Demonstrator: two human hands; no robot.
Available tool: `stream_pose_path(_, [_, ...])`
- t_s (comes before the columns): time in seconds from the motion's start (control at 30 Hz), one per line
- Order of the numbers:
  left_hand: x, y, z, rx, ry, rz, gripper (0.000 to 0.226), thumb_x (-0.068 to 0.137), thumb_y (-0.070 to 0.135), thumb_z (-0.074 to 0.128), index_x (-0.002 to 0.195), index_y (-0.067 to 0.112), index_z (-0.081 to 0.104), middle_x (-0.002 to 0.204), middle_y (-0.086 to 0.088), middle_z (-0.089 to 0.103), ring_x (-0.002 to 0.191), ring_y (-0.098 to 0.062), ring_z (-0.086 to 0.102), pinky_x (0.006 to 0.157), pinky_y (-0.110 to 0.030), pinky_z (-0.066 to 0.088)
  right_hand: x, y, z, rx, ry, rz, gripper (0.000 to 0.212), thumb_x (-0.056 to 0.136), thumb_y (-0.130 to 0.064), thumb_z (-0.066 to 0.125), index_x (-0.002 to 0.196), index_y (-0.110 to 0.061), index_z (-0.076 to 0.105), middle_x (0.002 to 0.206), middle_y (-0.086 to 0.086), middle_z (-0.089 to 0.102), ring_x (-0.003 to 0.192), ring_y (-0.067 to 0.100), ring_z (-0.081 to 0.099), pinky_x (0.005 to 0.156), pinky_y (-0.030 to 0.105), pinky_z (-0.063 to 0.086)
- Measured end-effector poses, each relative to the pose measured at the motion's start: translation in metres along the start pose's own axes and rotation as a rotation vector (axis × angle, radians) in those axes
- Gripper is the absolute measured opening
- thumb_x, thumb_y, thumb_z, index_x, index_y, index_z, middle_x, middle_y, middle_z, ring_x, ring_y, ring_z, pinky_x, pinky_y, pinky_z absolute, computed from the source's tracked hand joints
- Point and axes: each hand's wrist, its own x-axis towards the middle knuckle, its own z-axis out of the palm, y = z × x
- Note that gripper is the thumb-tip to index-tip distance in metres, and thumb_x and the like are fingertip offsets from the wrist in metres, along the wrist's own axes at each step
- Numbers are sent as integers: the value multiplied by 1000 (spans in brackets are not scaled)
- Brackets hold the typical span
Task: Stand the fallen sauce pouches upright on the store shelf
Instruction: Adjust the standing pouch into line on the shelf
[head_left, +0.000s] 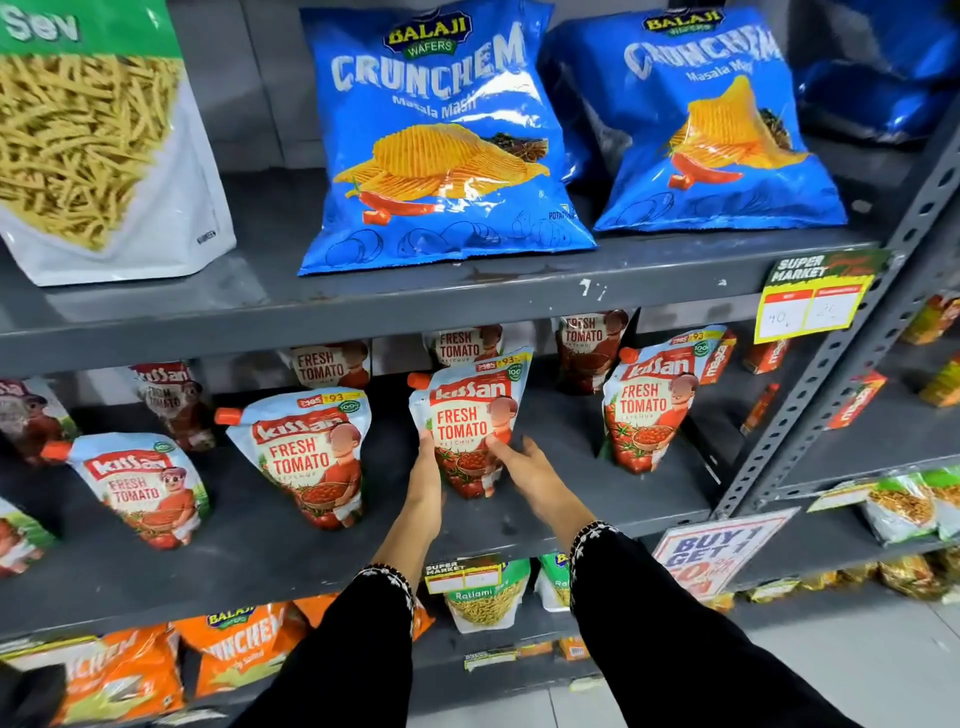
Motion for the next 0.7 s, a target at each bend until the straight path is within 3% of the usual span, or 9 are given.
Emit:
stream_pose_path(0.13, [4, -6, 5, -37, -46, -37, 57, 98, 47, 27, 141, 12, 40, 144, -13, 48, 132, -28, 46, 104, -35, 39, 12, 3, -5, 6, -52, -14, 83, 86, -42, 58, 150, -10, 16, 158, 5, 26, 143, 24, 32, 115, 40, 30])
stream_pose_path(0.27, [5, -11, 11, -33, -72, -25, 57, 97, 50, 28, 140, 14, 40, 138, -14, 53, 120, -28, 55, 97, -37, 43, 17, 4, -5, 1, -79, -55, 52, 89, -36, 57, 135, -13, 44, 139, 6, 55, 114, 19, 56, 97, 34, 46])
stream_pose_path(0.37, [6, -13, 16, -27, -87, -23, 58, 96, 51, 27, 139, 15, 42, 129, -12, 56, 105, -23, 57, 93, -36, 45, 19, 6, -8, 21, -56, -61, 48, 88, -35, 58, 130, -13, 48, 133, 8, 60, 117, 24, 59, 104, 43, 47])
stream_pose_path(0.5, [4, -15, 24, -28, -102, -39, 58, 96, 52, 29, 140, 15, 41, 135, -13, 55, 119, -28, 55, 93, -36, 45, 19, 4, -16, 35, -21, -68, 45, 90, -31, 58, 129, -11, 50, 133, 10, 60, 119, 26, 58, 105, 43, 46])
stream_pose_path(0.6, [3, -17, 29, -25, -111, -37, 60, 95, 53, 31, 140, 14, 41, 137, -14, 54, 112, -27, 56, 92, -36, 46, 19, 5, -22, 39, 0, -79, 44, 90, -30, 58, 128, -10, 51, 133, 11, 60, 119, 27, 59, 105, 44, 47])
stream_pose_path(0.7, [4, -19, 31, -17, -100, -47, 61, 95, 53, 32, 141, 14, 40, 138, -15, 52, 123, -29, 53, 96, -37, 45, 22, 5, -26, 34, 11, -84, 44, 90, -30, 57, 129, -10, 50, 133, 11, 60, 120, 27, 59, 105, 45, 47])
